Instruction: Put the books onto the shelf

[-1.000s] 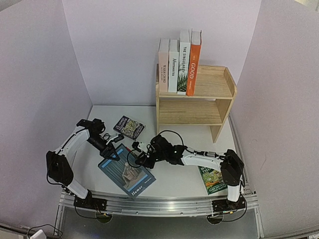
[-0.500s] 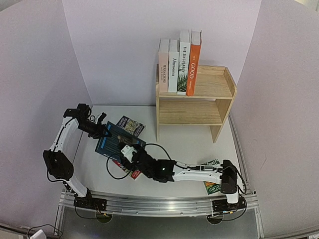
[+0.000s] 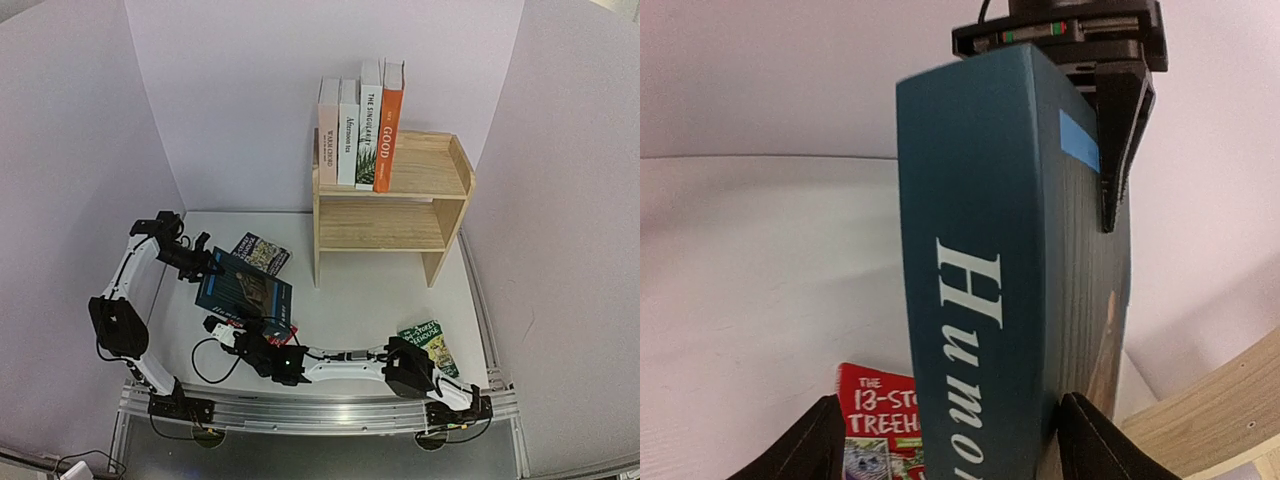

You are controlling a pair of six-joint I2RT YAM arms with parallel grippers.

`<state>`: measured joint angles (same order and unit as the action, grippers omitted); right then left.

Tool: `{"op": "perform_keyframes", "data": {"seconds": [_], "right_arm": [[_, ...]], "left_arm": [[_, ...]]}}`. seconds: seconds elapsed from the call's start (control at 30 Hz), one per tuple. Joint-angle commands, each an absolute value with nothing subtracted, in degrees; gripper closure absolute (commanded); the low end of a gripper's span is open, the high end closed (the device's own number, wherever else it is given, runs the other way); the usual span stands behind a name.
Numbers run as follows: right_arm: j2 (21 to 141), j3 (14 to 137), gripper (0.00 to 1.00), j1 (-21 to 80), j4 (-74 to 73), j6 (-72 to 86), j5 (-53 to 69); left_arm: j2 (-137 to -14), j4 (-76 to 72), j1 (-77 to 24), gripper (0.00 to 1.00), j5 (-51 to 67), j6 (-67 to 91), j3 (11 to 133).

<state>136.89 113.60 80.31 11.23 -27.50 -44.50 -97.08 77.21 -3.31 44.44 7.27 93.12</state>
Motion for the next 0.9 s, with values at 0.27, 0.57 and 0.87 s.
{"op": "perform_keyframes", "data": {"seconds": [0.27,0.57,0.87], "right_arm": [[144.28,119.91,0.27,78.52,19.46,-38.3,-59.08],[140.26,111.65,0.5,77.7,22.86,-37.99,-65.92],[135.16,109.9,0.84,77.7,23.6,-34.38,-64.59]], "left_arm": [[-94.3,77.14,-3.06,0.74,47.84,12.92,89.81],[-94.41,77.3,-2.77,0.74,46.3,12.43,90.61],[-93.93,77.95,-2.54,0.02,48.5,8.35,95.81]]}}
